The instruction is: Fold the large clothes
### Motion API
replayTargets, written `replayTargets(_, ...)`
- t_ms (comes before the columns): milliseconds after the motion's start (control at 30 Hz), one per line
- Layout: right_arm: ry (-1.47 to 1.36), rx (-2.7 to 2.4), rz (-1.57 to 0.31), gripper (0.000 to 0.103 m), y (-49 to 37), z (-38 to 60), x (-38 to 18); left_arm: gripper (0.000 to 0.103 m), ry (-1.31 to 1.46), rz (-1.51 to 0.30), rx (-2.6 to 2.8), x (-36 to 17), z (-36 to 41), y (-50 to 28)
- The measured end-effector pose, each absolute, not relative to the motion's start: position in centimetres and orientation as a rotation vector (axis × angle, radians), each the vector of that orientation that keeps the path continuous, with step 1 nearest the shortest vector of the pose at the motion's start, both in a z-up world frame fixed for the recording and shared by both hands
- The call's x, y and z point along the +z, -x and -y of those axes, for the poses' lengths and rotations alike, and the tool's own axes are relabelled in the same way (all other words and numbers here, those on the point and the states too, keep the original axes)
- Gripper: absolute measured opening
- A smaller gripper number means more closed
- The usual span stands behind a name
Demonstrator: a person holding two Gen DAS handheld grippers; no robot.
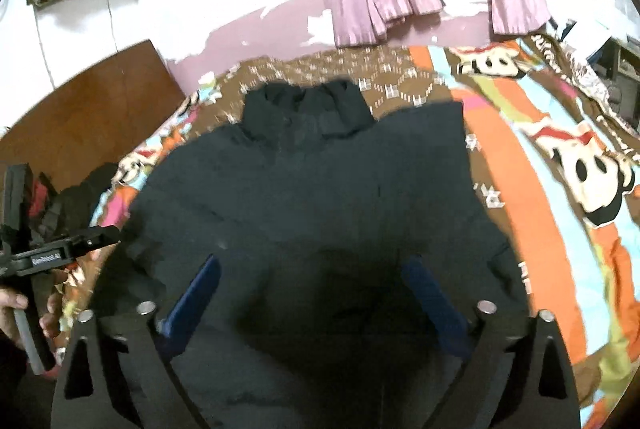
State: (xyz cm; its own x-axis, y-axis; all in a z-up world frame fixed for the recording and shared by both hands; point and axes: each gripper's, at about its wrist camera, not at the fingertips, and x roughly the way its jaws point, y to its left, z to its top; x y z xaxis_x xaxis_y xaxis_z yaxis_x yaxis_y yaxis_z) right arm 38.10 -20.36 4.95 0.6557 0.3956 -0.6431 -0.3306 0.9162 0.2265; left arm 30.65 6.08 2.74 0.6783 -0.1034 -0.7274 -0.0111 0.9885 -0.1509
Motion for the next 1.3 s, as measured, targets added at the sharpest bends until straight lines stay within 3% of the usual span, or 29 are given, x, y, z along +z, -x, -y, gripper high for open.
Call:
replayTargets(167, -0.085, 0.438, -0.709, 0.103, -35.2, 20.3, 10.5, 0.099, 0.124, -0.705, -0.051, 8.4, -5.0, -26.9)
replayTargets(400, -0.056, 0.427, -0.646, 0.103, -30.2, 20.5, 18.1, 0.101, 0.117, -0.603, -0.017, 16.8, -3.6, -21.1)
replayTargets(833, -0.061, 0.445, -0.746, 0.103, -25.2, 21.2, 25.1, 0.101, 0.064, -0.745, -0.087, 25.5, -0.1, -15.2)
replayTargets(1100, -0.23, 0.394, -0.8, 0.103, -32.1, 22.8, 26.4, 0.101, 0.054, -0.754, -0.061, 29.5, -0.1, -19.6)
replayTargets(1300, -0.242, 0.328, -0.825, 0.103, -41.2, 21.8, 23.5, 0.101, 0.059, -0.651, -0.062, 26.1, -3.5, -27.3)
